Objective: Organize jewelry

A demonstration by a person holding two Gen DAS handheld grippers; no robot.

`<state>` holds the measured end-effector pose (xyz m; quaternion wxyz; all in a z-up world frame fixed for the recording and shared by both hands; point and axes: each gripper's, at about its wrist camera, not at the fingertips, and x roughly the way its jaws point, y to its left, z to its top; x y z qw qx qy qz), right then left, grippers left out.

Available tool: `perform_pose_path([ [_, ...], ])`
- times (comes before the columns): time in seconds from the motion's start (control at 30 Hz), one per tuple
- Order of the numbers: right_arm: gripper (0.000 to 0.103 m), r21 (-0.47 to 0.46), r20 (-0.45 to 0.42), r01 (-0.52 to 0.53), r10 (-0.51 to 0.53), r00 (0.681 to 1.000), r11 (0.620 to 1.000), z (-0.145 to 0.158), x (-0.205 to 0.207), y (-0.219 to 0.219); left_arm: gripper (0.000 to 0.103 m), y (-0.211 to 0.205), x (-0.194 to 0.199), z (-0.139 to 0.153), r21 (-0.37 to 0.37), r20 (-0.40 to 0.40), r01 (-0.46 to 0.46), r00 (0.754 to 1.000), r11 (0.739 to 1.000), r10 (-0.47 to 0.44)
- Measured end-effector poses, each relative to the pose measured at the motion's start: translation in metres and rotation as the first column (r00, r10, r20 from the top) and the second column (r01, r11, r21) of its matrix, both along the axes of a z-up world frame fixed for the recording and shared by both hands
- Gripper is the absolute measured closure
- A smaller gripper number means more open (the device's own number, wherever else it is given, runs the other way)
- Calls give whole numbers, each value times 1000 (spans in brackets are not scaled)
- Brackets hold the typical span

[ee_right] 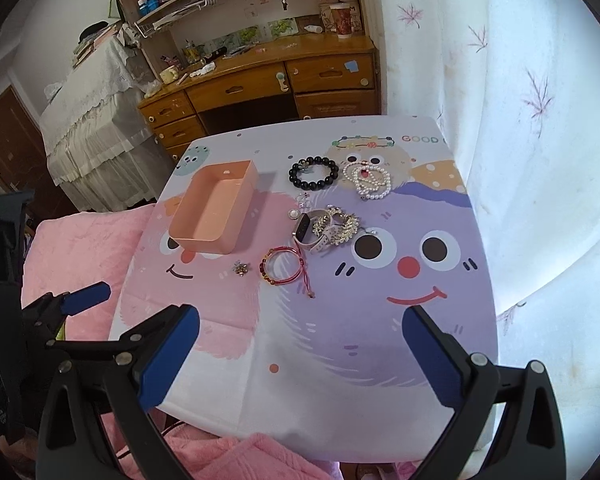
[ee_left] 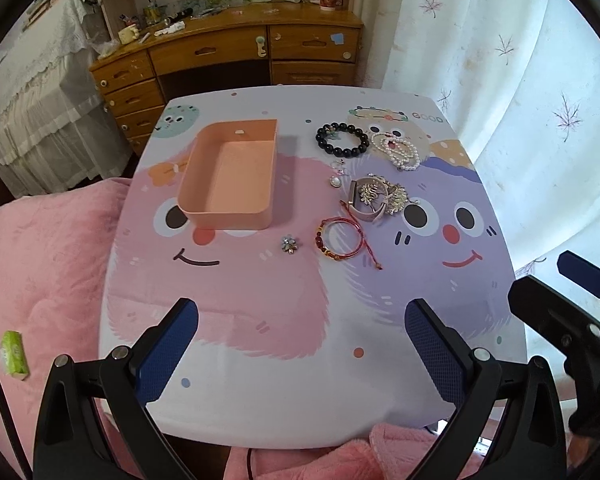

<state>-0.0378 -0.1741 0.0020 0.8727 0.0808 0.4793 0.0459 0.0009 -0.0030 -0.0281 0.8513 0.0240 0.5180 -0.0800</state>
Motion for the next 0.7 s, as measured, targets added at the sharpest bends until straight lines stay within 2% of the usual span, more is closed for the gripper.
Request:
perform_pose_path([
  [0.17, 1, -74, 13, -27, 28, 1000, 997, -24, 10, 2, 1, 2, 11, -31, 43, 14, 24, 1000, 999, -24],
  [0.3, 1, -116, 44, -125, 131, 990, 985, -45, 22, 11, 1, 0, 26, -62, 75, 36, 60, 997, 995, -63],
  [0.4, 1, -158, 67, -240, 253, 965, 958, -63, 29, 21, 1, -1, 39, -86, 101, 51, 93, 994, 991, -99],
  [0.53, 1, -206, 56, -395, 414, 909, 895, -100, 39, 37, 5, 1, 59, -112, 114, 79, 114, 989, 987, -124],
  [0.63, 1, -203, 42, -437, 454, 890, 876, -126, 50, 43, 9, 2, 72, -126, 104, 116, 136, 982, 985, -147],
  [0.7, 1, -206, 37, -436, 452, 891, 876, -139, 56, 46, 9, 3, 79, -132, 69, 125, 152, 979, 986, -160],
])
